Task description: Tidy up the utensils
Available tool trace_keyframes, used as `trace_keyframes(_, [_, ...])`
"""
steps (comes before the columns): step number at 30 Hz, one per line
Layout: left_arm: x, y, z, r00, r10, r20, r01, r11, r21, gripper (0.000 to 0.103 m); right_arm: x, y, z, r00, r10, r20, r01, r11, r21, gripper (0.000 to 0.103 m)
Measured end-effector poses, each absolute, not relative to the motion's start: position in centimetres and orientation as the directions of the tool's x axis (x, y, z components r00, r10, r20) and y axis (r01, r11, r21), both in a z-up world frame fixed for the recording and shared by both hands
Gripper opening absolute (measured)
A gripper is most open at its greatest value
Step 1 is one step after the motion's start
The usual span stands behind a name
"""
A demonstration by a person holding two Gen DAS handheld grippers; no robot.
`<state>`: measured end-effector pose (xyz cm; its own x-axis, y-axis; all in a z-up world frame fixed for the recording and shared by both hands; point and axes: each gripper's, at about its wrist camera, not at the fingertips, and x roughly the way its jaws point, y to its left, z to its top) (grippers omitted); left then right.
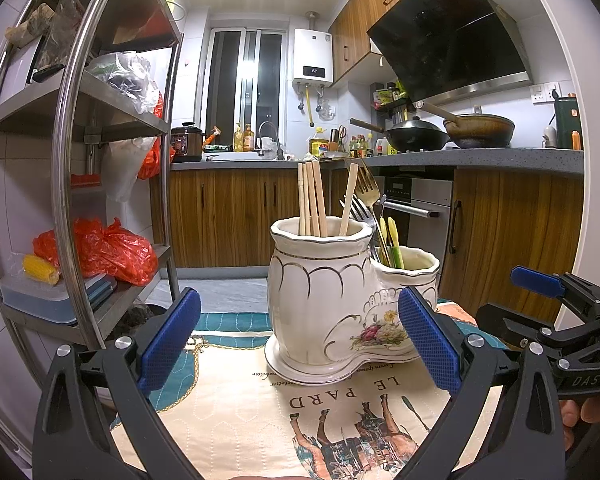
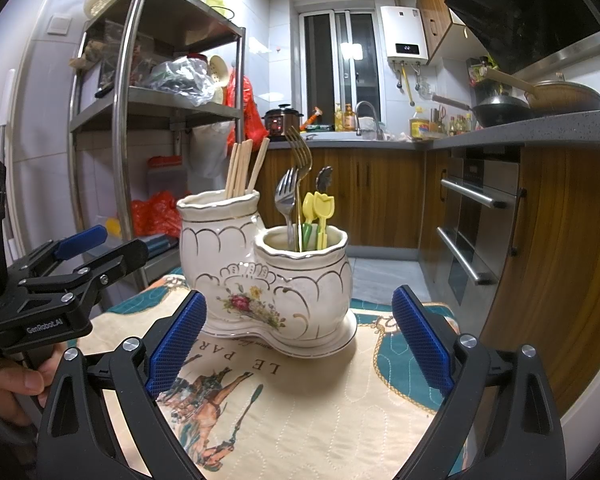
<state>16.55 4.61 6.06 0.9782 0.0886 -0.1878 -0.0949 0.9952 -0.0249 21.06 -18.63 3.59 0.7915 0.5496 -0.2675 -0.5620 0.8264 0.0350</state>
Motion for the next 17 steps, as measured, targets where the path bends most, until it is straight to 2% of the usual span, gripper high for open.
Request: trace_keyframes(17, [16.37,5.12,6.2,0.979,0.084,-0.188,-0.09,0.996,-0.026,0.098,21.04,-18.63,3.59,0.792,0.55,-0.267,-0.562,0.826,0.035,0.094])
